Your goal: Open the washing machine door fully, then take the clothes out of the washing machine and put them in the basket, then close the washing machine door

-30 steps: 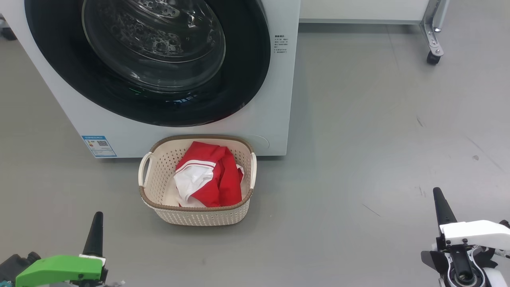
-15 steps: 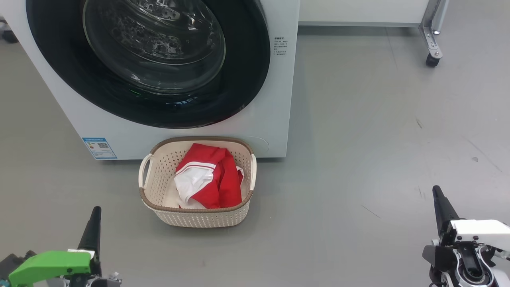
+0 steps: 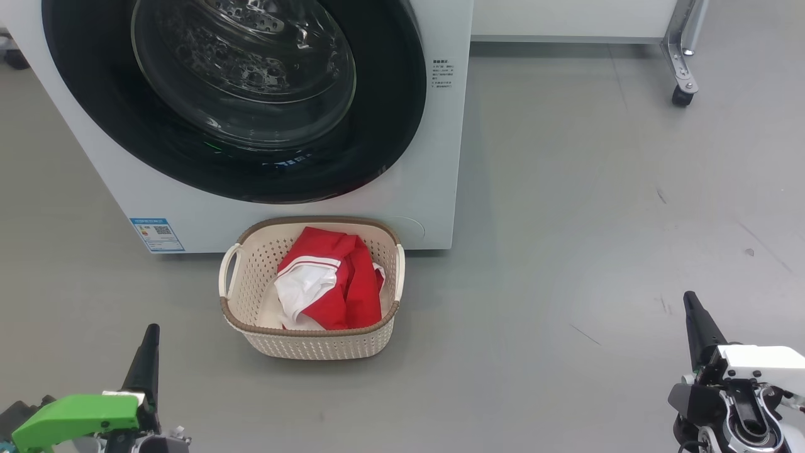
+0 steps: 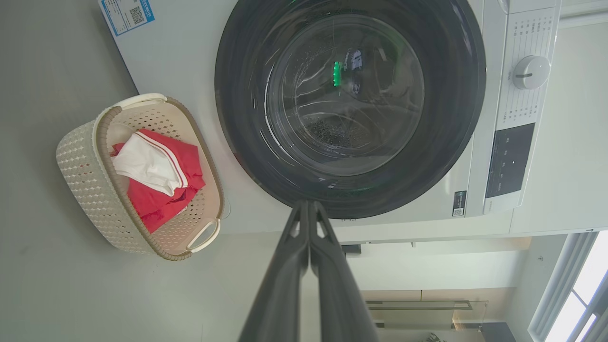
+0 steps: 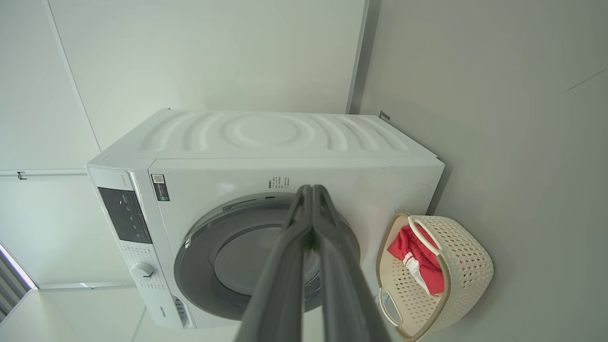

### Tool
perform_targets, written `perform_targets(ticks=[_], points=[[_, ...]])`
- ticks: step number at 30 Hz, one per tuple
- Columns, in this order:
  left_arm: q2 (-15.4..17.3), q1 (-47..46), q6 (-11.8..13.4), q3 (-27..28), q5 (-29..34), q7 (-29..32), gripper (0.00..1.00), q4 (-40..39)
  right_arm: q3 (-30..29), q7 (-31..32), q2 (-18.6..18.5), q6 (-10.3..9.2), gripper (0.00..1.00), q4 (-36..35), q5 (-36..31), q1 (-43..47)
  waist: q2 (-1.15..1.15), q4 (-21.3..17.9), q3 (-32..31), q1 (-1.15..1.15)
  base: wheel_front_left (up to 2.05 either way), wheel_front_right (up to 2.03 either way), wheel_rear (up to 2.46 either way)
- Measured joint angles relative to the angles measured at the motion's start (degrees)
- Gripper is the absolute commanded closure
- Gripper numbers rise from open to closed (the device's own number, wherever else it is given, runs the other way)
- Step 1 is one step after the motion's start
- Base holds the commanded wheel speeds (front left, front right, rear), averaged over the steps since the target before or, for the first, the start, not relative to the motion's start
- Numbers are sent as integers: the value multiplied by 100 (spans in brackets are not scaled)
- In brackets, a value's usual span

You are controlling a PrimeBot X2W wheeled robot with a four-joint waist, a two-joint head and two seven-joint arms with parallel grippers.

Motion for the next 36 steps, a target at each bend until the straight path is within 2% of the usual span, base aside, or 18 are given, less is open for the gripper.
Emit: perform_targets(ticks=[36], points=[[0,-4,0,10,1,1,100,18,-11,23,0,1,100,43,-1,-3,0,0,-1,0,0,0,0]])
